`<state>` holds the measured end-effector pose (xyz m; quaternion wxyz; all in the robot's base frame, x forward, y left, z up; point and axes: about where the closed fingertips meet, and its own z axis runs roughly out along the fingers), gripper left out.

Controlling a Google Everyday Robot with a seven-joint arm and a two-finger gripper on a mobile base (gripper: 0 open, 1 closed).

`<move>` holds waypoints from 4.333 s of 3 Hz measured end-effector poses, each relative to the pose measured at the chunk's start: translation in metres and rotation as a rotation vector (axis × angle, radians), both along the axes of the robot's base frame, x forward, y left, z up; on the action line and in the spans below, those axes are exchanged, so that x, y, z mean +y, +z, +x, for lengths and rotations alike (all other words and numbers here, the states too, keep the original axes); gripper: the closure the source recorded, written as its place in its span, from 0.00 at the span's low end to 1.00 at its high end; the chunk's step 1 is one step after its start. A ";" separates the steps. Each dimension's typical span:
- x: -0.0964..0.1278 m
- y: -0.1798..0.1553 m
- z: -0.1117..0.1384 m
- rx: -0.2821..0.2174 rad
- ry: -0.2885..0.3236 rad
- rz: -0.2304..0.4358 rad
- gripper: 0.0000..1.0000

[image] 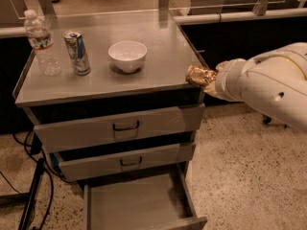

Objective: Pick orange can from bottom drawer and place on counter

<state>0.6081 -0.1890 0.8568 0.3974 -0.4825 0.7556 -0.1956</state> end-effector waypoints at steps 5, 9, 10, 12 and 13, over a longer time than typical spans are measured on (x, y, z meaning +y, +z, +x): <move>0.051 0.038 0.077 -0.008 0.098 0.048 1.00; 0.056 0.008 0.121 0.168 0.146 0.053 1.00; 0.055 -0.007 0.125 0.213 0.150 0.041 1.00; 0.056 -0.016 0.126 0.237 0.159 0.053 1.00; 0.056 -0.016 0.126 0.237 0.159 0.053 0.81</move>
Offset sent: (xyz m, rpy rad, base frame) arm 0.0185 0.0293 0.0201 0.0180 -0.0228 0.0564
